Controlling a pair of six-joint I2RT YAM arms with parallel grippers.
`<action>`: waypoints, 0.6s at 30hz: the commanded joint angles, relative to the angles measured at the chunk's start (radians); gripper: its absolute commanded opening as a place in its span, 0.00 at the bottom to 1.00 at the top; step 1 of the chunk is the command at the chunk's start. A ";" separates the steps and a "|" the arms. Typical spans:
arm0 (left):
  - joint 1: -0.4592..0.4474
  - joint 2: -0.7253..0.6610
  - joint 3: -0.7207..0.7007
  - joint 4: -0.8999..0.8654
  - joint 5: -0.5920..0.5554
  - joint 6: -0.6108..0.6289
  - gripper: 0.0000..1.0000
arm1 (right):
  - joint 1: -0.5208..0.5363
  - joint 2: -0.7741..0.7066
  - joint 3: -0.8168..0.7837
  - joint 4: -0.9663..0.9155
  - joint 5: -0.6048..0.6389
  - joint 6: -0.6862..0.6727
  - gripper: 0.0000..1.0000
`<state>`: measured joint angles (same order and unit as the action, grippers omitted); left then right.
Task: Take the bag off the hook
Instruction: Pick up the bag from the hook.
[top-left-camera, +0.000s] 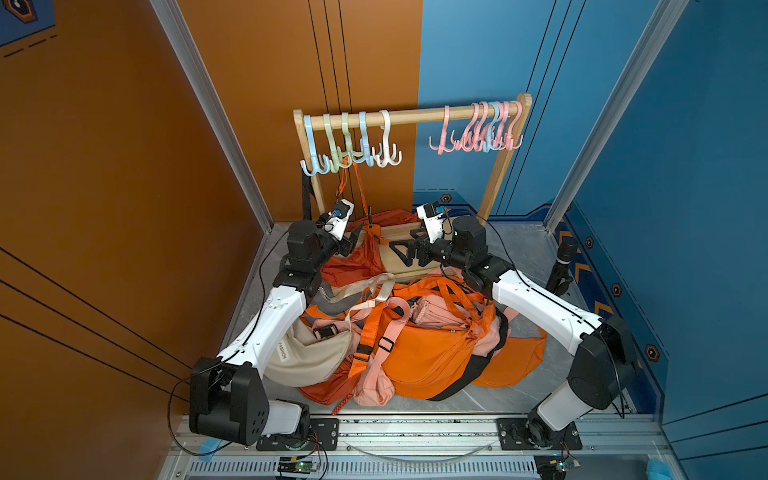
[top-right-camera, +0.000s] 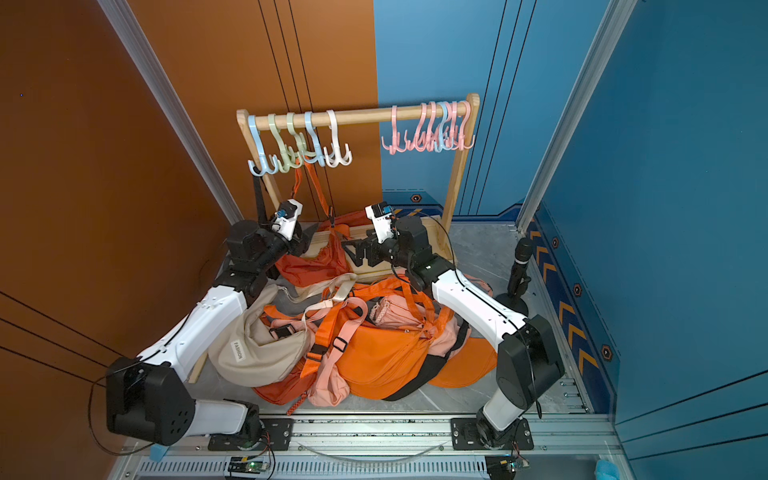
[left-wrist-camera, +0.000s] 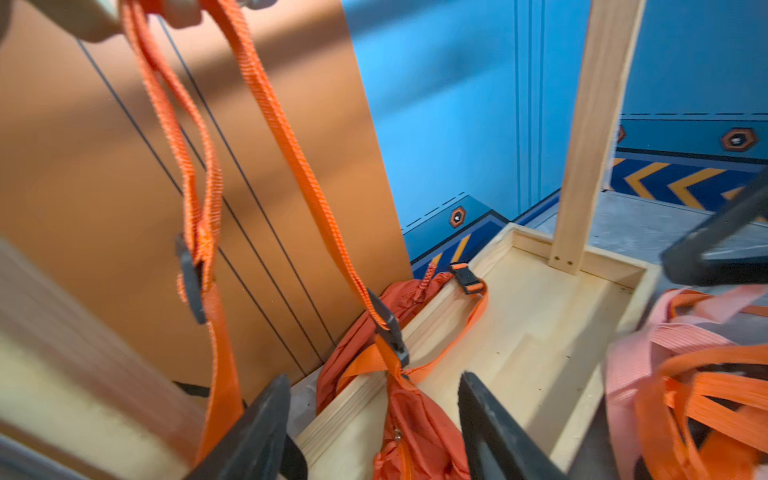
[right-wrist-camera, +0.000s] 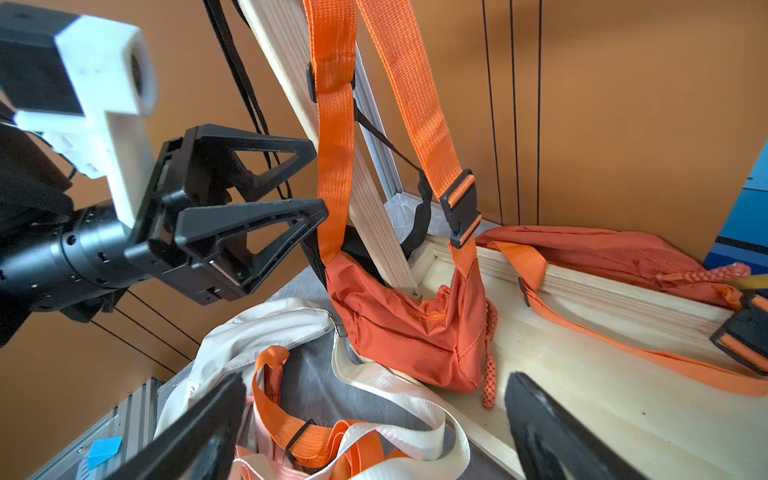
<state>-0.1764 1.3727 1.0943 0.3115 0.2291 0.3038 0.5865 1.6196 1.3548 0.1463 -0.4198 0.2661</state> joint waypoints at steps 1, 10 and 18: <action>0.012 -0.003 0.011 0.080 -0.065 0.025 0.66 | -0.005 -0.033 -0.026 0.036 -0.023 0.017 0.98; 0.045 0.037 0.075 0.025 0.025 0.035 0.67 | -0.011 -0.029 -0.032 0.051 -0.039 0.027 0.98; 0.004 0.106 0.120 -0.009 -0.088 0.093 0.65 | -0.018 -0.024 -0.029 0.062 -0.049 0.038 0.98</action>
<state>-0.1516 1.4582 1.1744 0.3279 0.1894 0.3595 0.5755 1.6196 1.3354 0.1761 -0.4492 0.2890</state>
